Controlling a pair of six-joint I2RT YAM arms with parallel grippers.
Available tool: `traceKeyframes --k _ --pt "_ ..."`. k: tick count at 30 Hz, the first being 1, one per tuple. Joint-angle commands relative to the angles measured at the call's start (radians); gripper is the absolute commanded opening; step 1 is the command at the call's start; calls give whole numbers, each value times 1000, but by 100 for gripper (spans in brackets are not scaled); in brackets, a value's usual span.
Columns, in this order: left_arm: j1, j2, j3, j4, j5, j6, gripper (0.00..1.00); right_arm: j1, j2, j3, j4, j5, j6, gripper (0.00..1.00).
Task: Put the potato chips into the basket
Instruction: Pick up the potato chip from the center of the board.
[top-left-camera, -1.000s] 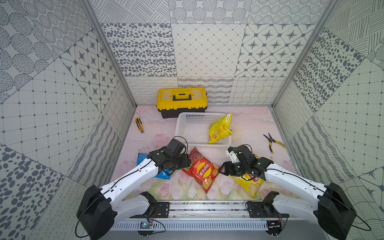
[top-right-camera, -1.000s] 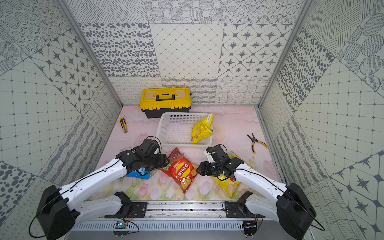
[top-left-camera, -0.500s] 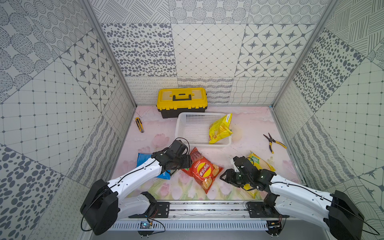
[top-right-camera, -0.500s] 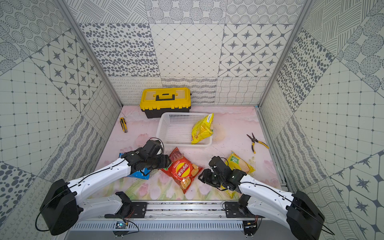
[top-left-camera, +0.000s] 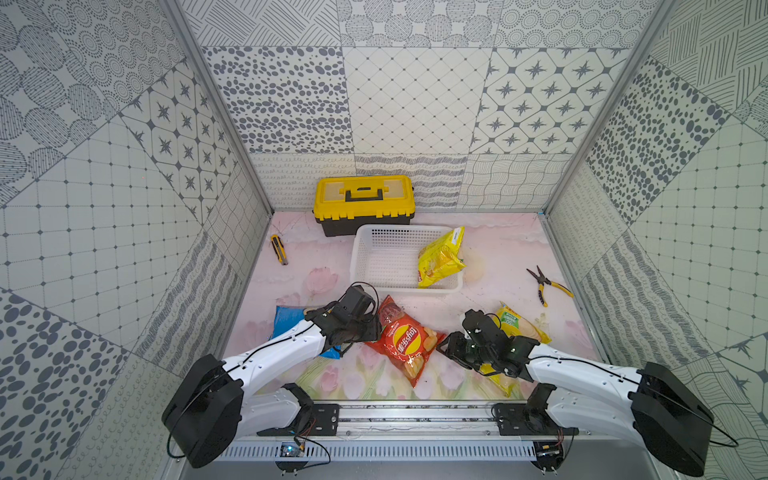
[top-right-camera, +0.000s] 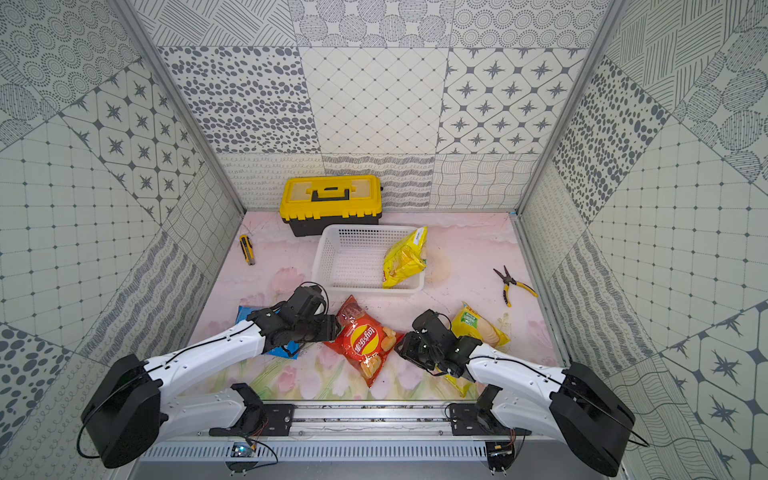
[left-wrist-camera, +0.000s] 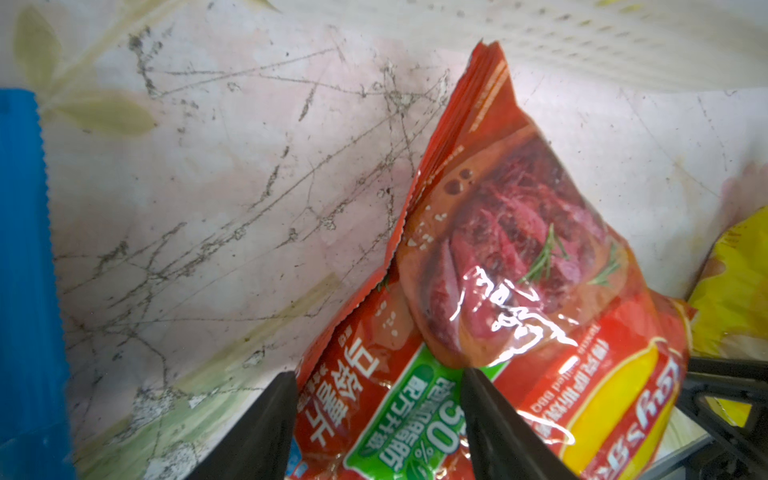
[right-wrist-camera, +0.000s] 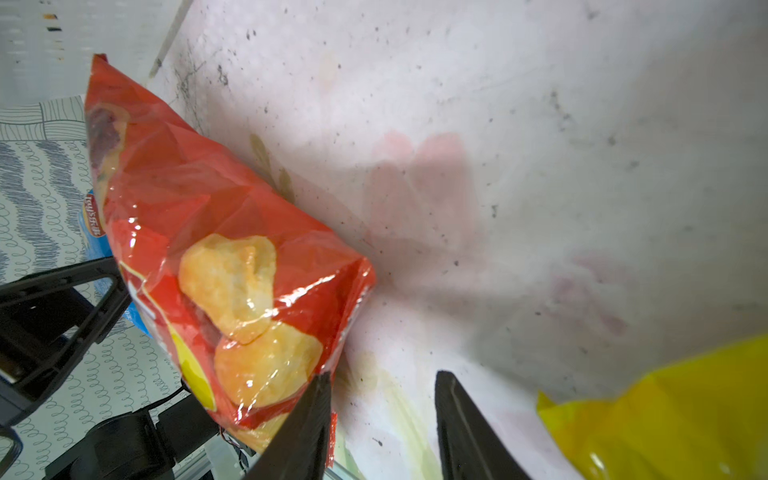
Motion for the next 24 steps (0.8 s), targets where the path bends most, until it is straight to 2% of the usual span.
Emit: traceKeyframes --k 1,8,13,18,21,24 --pt "-4 -25 -24 35 13 -17 67 5 26 15 71 20 4 41" --pt "-5 -36 -17 19 12 -14 67 5 38 39 106 -3 -22 33" --pt "-4 -25 -6 16 19 -16 67 11 -80 19 13 8 -34 31" --pt "-7 -23 -9 14 18 -19 67 14 -227 -6 -68 21 -26 33" --pt "-9 -27 -15 16 14 -25 67 14 -211 3 -68 23 -31 33" --pt "-9 -29 -16 17 15 -29 67 14 -130 21 -31 13 -31 32"
